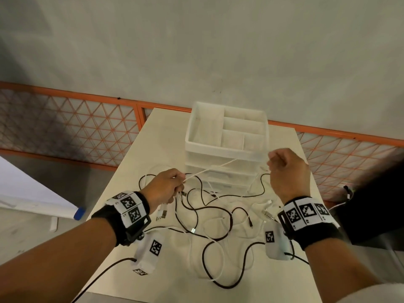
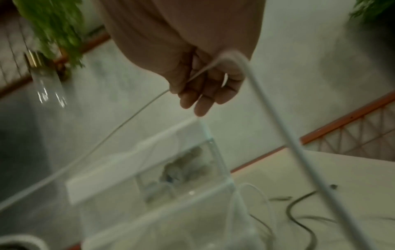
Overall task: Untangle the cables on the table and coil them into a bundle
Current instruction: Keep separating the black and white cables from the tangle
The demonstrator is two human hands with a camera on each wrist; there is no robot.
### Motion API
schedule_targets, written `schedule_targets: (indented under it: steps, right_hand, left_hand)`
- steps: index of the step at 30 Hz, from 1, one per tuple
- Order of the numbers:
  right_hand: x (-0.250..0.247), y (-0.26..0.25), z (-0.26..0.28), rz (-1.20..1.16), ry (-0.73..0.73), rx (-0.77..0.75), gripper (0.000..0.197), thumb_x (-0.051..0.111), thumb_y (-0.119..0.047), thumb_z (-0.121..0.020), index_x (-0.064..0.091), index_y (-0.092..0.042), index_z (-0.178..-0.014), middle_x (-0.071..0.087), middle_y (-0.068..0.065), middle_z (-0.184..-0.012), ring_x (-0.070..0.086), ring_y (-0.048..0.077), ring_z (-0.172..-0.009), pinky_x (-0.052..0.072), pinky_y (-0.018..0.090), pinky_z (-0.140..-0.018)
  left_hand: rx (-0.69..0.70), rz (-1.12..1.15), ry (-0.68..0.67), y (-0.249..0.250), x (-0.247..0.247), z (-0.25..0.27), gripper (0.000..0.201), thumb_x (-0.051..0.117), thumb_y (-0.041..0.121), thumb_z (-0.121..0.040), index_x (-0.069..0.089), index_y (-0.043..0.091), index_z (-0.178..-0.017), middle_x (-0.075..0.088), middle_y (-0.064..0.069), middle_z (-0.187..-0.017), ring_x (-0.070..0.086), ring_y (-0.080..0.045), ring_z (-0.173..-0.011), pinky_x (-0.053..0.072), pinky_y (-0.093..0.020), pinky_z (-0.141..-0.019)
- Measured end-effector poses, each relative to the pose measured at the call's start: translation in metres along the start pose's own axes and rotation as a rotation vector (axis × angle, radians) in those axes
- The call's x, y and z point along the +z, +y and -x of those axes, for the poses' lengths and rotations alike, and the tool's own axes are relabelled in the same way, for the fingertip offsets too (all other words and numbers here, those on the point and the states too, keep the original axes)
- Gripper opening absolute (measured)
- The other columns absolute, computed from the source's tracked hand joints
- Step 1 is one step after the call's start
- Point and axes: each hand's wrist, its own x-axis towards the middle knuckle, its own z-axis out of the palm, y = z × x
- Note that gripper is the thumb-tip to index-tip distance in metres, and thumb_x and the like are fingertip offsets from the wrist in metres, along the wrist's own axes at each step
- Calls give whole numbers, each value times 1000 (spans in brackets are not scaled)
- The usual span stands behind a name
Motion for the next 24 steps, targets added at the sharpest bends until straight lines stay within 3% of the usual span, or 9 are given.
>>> schedule_targets:
  steps: [3,7,9,14,17,19,21,22,24]
  right_hand:
    - [7,22,1,191,71,2,24,65,-36,-96,75,-15,-93,65,17,-94,63,38,-85,55,47,-78]
    - [-1,12,-8,90,215,1,25,60,-39,-99,73,-18,-98,65,9,-70,58,29,-65,44,32,-64]
    - [-6,2,-17,31,287,-12,23,57,-38,-101,71,-20,-103,64,4,-66,58,26,-62,39,29,-63]
    - [-10,-4,-27,-59,364,-75,23,55,-35,-101,69,-20,-109,71,-1,-94,61,20,-72,41,26,-67]
    - [-5,2,-18,-57,256,-93,22,54,-31,-102,67,-19,-116,70,-3,-109,62,22,-74,50,31,-74]
    - [1,13,-7,55,52,-4,29,57,-23,-100,63,-20,-128,68,5,-121,66,28,-99,48,34,-90]
    - [6,20,6,190,-148,141,51,60,-13,-93,51,-24,-142,64,11,-124,60,34,-114,44,37,-94]
    - [9,19,13,194,-171,160,59,61,-10,-89,47,-24,-145,63,12,-120,60,33,-112,43,37,-92]
    - [16,6,30,85,-184,27,63,66,-9,-85,48,-26,-144,64,4,-103,63,23,-92,48,32,-83]
  left_hand:
    - [-5,81,32,1,-8,0,22,44,15,-102,55,13,-83,45,0,-59,29,-11,-47,22,-20,-40]
    - [7,-69,15,-5,-13,-4,23,46,15,-102,56,9,-81,51,2,-53,32,-15,-53,24,-21,-43]
    - [10,-108,8,-10,-14,-6,24,47,18,-102,57,8,-83,52,4,-52,34,-15,-56,25,-24,-48]
    - [-3,-144,34,-17,-16,-3,25,46,17,-102,54,9,-80,50,3,-54,41,-15,-59,29,-25,-53]
    - [-35,-34,44,-17,-17,0,24,43,17,-103,55,6,-85,45,1,-54,47,-18,-59,33,-26,-52]
    - [-57,81,44,-14,-18,4,23,43,17,-104,54,6,-87,42,0,-55,46,-18,-55,34,-28,-51]
    - [-71,176,42,-8,-17,7,20,44,14,-103,54,6,-87,41,-1,-56,43,-17,-52,35,-29,-53]
    - [-71,212,34,-5,-15,8,19,44,11,-102,54,6,-87,40,-1,-57,41,-16,-51,36,-30,-53]
    - [-58,254,-8,3,-8,9,19,42,8,-102,54,5,-88,38,-3,-60,39,-16,-50,35,-31,-53]
